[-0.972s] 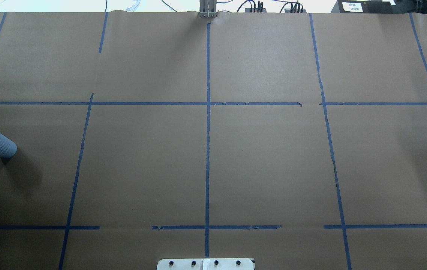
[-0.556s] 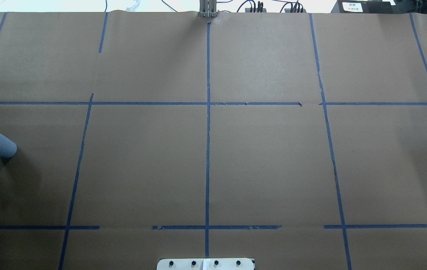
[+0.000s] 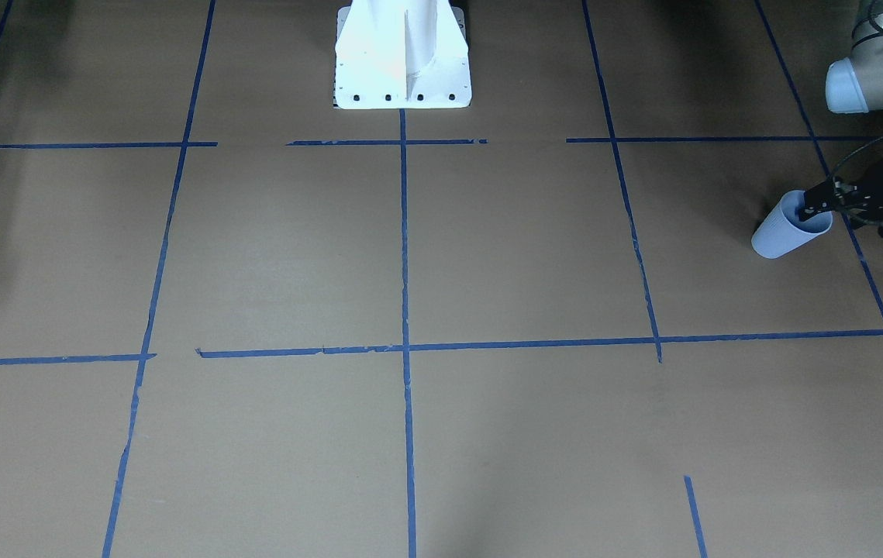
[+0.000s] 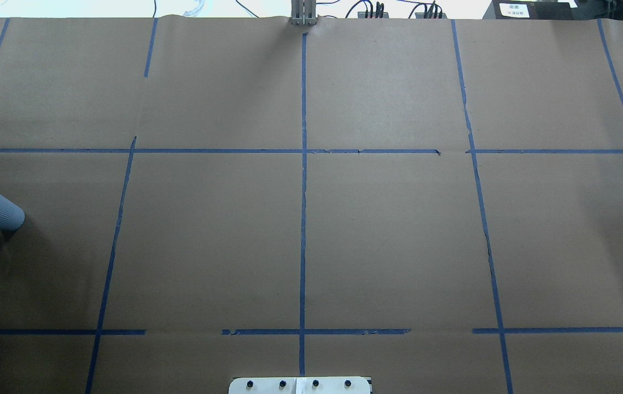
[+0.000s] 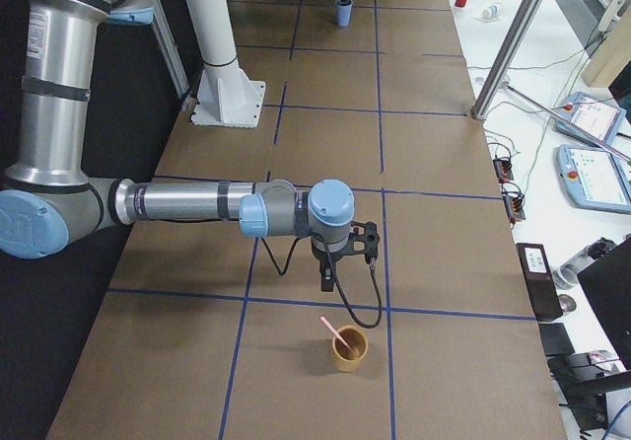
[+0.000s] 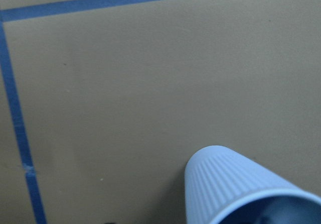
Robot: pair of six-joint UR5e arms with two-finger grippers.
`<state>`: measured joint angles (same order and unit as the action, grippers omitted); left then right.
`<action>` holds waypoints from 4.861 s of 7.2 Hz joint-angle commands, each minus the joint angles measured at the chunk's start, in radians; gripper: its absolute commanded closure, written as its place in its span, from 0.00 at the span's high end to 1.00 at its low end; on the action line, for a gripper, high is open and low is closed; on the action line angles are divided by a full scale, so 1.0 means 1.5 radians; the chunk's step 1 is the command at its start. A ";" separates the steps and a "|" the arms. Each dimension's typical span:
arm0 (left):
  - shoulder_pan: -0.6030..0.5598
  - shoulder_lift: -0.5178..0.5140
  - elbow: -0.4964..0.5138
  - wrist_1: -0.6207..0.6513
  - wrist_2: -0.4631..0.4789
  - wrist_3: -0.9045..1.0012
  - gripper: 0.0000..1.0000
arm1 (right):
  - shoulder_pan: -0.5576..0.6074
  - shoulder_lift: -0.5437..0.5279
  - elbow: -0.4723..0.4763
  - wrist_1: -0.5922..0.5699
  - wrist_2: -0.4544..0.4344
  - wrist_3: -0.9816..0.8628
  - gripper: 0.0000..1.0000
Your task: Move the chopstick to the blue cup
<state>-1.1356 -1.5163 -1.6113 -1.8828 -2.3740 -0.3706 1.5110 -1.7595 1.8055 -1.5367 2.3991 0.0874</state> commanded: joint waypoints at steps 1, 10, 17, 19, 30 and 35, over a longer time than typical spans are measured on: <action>0.014 -0.003 0.000 -0.001 0.001 -0.008 0.00 | 0.000 0.000 0.000 0.000 0.000 0.000 1.00; 0.375 -0.491 -0.028 0.097 0.206 -0.675 0.00 | 0.000 0.002 0.000 0.001 0.014 0.002 1.00; 0.413 -0.546 0.051 0.091 0.239 -0.673 0.22 | -0.014 0.001 -0.002 0.046 0.020 0.007 1.00; 0.412 -0.548 0.034 0.091 0.263 -0.676 1.00 | -0.015 0.001 -0.001 0.046 0.018 0.007 1.00; 0.365 -0.458 -0.128 0.088 0.263 -0.705 1.00 | 0.107 0.032 -0.126 0.045 -0.079 0.001 0.92; 0.365 -0.458 -0.128 0.082 0.263 -0.705 1.00 | 0.107 0.029 -0.155 0.044 -0.073 0.008 0.77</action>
<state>-0.5880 -2.2029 -1.8039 -1.7561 -1.9788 -1.4281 1.6720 -1.7157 1.5856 -1.4711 2.2878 0.0981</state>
